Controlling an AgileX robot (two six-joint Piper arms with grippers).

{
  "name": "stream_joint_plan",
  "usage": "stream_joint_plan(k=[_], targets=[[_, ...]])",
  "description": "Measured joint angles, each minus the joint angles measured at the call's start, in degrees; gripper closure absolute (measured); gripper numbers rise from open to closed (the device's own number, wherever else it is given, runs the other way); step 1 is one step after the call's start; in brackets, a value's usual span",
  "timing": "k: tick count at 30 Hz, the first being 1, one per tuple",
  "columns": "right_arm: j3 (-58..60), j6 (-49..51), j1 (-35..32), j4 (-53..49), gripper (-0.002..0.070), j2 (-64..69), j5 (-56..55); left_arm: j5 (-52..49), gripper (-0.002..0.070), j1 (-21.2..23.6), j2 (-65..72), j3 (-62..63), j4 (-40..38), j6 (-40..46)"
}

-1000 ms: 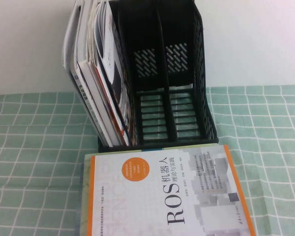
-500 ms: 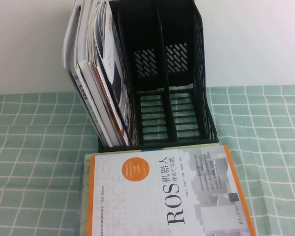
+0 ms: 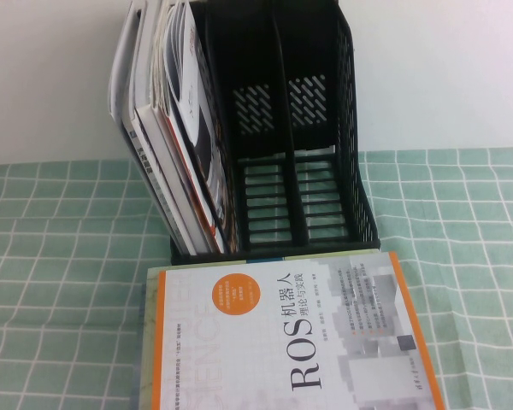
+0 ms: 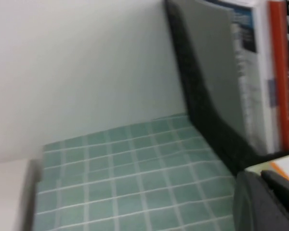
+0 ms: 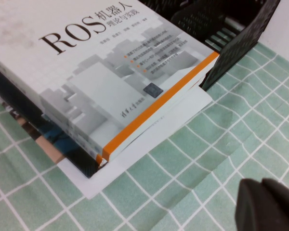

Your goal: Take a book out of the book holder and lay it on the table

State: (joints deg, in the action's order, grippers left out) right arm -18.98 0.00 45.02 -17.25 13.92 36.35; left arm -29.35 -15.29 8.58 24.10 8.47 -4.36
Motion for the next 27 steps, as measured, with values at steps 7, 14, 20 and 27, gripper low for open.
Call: stream_joint_plan(k=[7,14,20,27], targets=[[0.00,0.00,0.00,0.00,0.0678,0.00,0.00,10.63,0.0678,10.27,-8.76,-11.79,0.13,0.00],[0.00,0.00,0.00,0.05,0.0678,0.00,0.11,12.25,0.0678,13.87,-9.24,-19.16,-2.44,-0.55],[0.00,0.00,0.00,0.05,0.0678,0.00,0.11,12.25,0.0678,13.87,-9.24,-23.54,-3.45,-0.55],[0.00,0.00,0.00,0.05,0.0678,0.00,0.11,10.35,0.0678,13.87,-9.24,-25.50,-5.78,-0.64]])
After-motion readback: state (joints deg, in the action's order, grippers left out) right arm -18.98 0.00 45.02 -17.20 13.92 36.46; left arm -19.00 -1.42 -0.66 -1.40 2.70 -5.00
